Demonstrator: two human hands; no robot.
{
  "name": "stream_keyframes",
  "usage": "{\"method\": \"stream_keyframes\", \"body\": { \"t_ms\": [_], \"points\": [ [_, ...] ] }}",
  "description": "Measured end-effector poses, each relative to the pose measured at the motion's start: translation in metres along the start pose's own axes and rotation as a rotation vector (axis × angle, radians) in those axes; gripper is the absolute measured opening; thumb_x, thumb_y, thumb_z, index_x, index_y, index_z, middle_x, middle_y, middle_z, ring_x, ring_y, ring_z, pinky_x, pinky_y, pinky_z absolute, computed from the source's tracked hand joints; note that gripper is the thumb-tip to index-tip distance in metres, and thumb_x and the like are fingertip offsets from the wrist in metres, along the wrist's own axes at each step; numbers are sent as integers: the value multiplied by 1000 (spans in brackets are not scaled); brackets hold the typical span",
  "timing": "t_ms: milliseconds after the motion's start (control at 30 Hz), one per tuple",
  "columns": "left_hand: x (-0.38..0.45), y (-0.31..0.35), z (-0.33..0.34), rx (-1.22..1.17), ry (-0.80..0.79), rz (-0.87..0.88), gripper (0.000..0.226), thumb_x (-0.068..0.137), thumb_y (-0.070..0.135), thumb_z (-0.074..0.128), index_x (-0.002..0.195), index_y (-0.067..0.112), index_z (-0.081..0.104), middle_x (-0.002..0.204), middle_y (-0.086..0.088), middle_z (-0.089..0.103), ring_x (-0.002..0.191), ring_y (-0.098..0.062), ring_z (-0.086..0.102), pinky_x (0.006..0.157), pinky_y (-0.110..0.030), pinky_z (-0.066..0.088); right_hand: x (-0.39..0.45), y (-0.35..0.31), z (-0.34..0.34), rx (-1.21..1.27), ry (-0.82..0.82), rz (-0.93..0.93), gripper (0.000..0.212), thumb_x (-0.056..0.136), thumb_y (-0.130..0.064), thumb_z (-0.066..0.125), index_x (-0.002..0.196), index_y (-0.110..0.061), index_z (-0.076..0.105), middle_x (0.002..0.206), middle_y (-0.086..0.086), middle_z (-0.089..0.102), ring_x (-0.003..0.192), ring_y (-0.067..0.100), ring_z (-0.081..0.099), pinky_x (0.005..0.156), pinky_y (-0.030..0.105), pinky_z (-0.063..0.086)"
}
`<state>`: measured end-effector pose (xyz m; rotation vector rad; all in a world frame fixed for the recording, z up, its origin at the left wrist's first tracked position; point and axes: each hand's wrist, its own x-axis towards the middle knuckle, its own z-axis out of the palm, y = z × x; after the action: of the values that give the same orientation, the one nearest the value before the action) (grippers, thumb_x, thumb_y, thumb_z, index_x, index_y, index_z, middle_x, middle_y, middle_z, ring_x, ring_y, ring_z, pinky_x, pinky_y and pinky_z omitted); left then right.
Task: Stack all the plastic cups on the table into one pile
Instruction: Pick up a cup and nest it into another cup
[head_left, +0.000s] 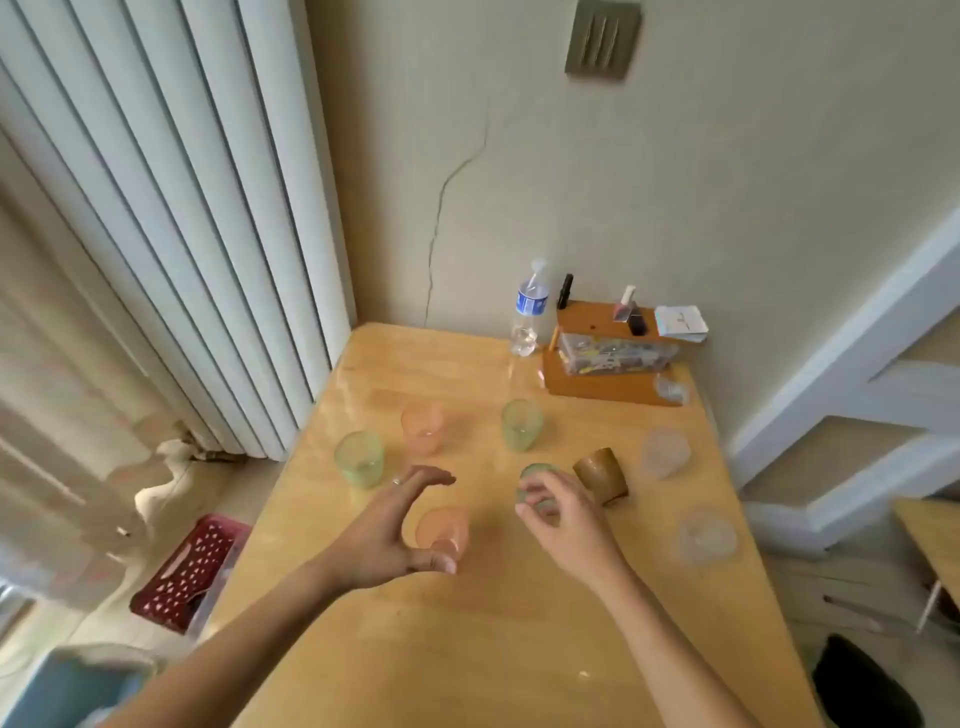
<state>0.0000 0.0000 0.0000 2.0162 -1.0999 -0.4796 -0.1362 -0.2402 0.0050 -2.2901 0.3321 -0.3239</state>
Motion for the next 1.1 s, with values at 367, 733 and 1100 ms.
{"method": "stream_keyframes", "body": {
  "t_ms": [367,733,1100],
  "points": [
    [15,-101,101,-128,210,108,104,75,19,96,156,20,32,137,1,62,129,-9,61,110,-25,50,22,93,69,-377,591,-338,36,85,-32,77,110,-8,69,121,12,58,111,31,57,98,41,47],
    [11,-104,115,-268,316,-5,86,74,16,96,143,13,44,135,-7,65,125,-18,63,96,-6,45,24,105,89,-220,430,-14,71,74,-23,87,132,-3,51,129,17,53,121,36,53,101,37,41],
    [3,-95,119,-389,295,-41,89,63,24,97,134,16,44,128,-4,61,122,-25,62,95,-42,59,2,6,78,-126,342,-291,73,76,-38,87,134,-13,52,127,1,54,101,4,46,84,10,30]
  ]
}}
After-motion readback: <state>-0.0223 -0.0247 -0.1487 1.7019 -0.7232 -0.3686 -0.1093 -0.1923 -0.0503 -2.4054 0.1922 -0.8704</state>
